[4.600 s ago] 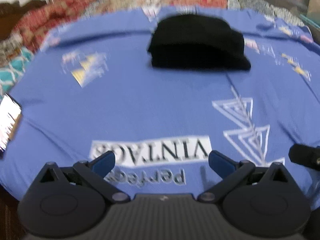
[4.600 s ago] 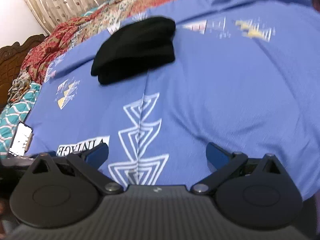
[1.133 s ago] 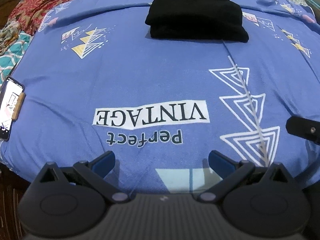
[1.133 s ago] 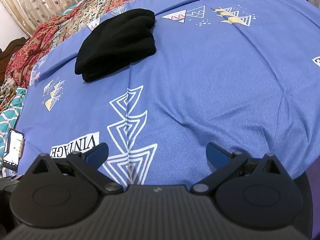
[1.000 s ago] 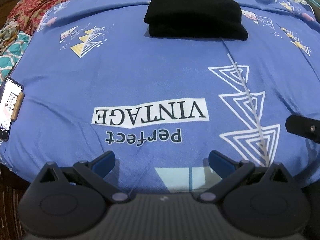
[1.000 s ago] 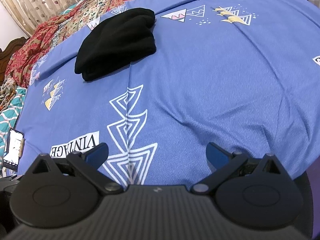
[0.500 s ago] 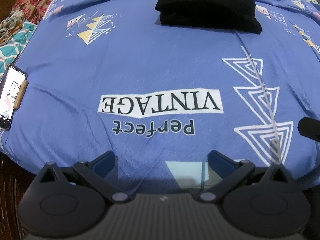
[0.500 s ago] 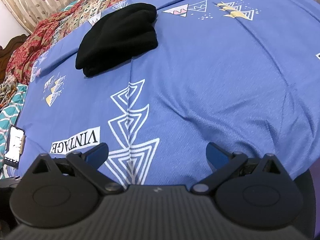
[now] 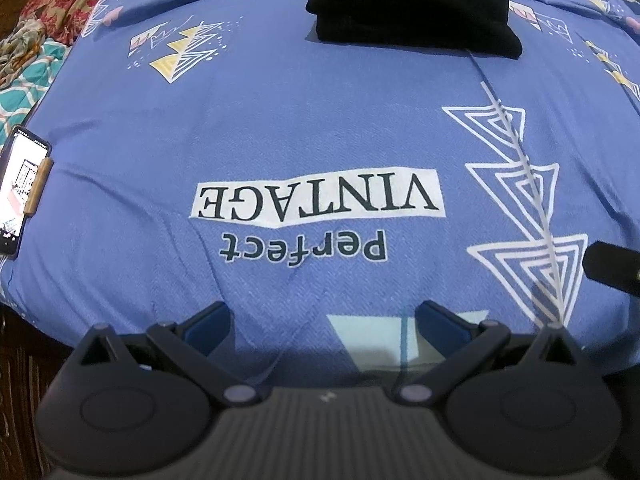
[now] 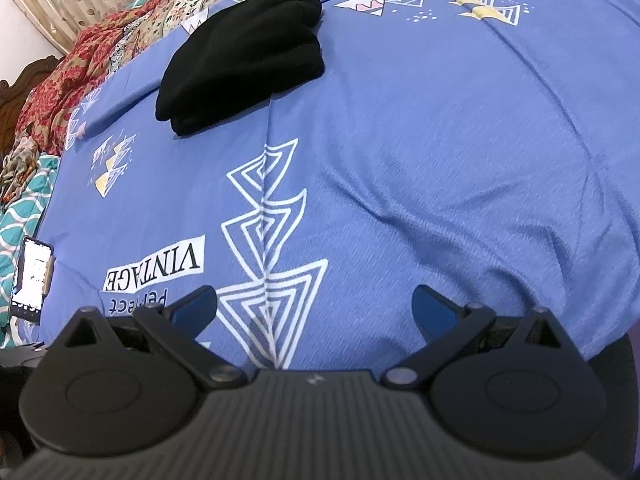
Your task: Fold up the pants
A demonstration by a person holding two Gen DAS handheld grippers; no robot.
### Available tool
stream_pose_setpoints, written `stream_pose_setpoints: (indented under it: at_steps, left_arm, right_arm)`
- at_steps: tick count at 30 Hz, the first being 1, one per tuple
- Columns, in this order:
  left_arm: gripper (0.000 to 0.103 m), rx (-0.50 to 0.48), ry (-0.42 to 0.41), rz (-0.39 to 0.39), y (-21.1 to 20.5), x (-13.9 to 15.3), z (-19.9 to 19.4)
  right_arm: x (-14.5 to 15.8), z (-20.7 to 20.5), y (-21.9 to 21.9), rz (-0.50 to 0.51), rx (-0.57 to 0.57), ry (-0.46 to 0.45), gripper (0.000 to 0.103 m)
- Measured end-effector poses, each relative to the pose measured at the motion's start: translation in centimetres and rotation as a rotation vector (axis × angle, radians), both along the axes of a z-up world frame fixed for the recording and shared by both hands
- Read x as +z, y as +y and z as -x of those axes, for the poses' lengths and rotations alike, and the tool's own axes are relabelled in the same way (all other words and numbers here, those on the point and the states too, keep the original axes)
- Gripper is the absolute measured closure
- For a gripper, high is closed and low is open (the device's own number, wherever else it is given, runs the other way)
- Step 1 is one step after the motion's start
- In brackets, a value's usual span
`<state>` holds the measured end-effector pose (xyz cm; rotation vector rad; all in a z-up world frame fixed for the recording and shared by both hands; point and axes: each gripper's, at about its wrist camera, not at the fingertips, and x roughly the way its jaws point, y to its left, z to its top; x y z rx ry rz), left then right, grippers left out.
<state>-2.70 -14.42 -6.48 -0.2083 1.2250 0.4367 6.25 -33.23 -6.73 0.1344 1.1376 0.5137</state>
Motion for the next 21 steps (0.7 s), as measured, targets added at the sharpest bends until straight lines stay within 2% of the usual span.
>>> stream_pose_setpoints:
  at_steps: [15,21]
  left_arm:
    - [0.000,0.001,-0.014,-0.007,0.2,0.3,0.1]
    - [0.000,-0.019,-0.097,-0.031,-0.1,2.0,0.2]
  right_arm:
    - [0.2,0.2,0.4,0.024,0.014,-0.022,0.000]
    - [0.7,0.3,0.3,0.023,0.010,-0.046,0.000]
